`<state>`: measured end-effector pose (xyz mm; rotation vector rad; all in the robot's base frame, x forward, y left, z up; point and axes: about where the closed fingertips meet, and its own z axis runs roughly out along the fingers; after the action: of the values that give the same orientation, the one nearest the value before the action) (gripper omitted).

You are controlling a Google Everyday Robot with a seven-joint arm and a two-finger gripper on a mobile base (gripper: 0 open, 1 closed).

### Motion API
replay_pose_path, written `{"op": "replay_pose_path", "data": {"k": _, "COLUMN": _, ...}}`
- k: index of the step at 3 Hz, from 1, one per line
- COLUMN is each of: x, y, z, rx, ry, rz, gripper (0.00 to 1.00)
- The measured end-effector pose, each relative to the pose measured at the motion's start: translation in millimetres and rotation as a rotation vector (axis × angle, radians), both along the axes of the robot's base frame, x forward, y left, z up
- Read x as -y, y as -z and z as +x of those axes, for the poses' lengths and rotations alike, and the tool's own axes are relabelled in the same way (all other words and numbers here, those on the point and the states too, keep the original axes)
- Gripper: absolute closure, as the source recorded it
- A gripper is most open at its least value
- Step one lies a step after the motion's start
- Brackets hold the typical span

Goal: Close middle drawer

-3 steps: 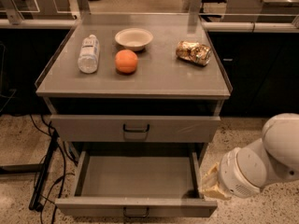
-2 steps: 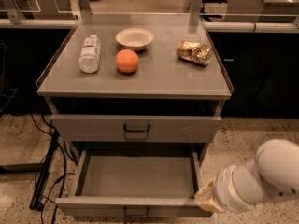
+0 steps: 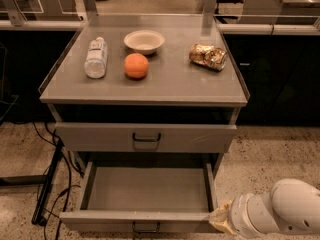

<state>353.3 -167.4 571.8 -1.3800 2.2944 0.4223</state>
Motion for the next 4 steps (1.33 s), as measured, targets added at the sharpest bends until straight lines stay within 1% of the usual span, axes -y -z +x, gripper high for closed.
{"op": "replay_pose_path", "data": {"k": 1, "x": -5, "y": 7, "z": 1, "rx": -0.016, "ry": -0.001, "rz": 0.014, "gripper": 1.00}}
{"op": "replay_pose_path", "data": {"k": 2, "x": -12, "y": 28, "z": 4, "rx": -0.045, "ry": 0.014, "rz": 0.016, "gripper": 1.00}}
{"op": "replay_pose_path", "data": {"k": 3, "x": -14, "y": 49, "z": 8, "rx": -0.069, "ry": 0.044, "rz": 0.009, "gripper": 1.00}}
{"op": "replay_pose_path", "data": {"k": 4, "x": -18, "y": 71, "z": 9, "rx": -0.082, "ry": 0.068, "rz": 0.001, "gripper": 1.00}}
